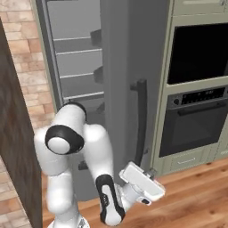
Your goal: Place one of the steaks on the plate and the other in the bowl. Then place the bowl in the fridge.
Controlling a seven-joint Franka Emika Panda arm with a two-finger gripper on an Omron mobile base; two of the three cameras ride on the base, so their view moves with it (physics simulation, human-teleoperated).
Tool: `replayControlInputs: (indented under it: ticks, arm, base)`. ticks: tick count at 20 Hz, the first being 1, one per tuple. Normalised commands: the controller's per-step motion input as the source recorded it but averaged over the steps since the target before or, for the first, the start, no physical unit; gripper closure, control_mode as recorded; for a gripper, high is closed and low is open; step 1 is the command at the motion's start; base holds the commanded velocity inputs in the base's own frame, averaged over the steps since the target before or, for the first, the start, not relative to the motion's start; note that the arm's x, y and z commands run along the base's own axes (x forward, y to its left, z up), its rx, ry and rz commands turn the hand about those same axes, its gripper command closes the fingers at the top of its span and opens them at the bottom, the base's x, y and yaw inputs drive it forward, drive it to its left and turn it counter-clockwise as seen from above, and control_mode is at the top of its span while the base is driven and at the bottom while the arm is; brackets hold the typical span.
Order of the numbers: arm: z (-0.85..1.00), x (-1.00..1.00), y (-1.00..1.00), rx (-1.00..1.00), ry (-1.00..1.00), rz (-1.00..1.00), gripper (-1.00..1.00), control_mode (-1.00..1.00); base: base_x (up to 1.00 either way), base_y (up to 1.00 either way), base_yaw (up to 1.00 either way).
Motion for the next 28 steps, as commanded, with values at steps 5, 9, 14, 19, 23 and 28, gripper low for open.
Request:
replayControlInputs:
  ticks: [5,9,14,19,23,28]
  arm:
    - [1.00,-0.69,-1.00,0.16,0.18,-0.24,1.00,-1.00]
    - [1.00,-0.75,-1.00,0.23,0.32,-0.32,1.00,-1.00]
    - [1.00,-0.80,-0.95,0.29,0.38,-0.34,1.00,-1.00]
    - [1.00,-0.43,0.02,0.07,0.45,-0.34,1.00,-1.00]
    - [0.80,0.00,0.88,-0.03,0.48,-0.18,1.00,-1.00]
    - [0.35,-0.03,1.00,-0.12,0.39,0.03,1.00,-1.00]
  base:
    - [0.00,0.00,0.00]
    - [0.00,0.00,0.00]
    - [0.00,0.00,0.00]
    - [0.00,0.00,0.00]
    - [0.00,0.00,0.00]
    - [0.00,0.00,0.00]
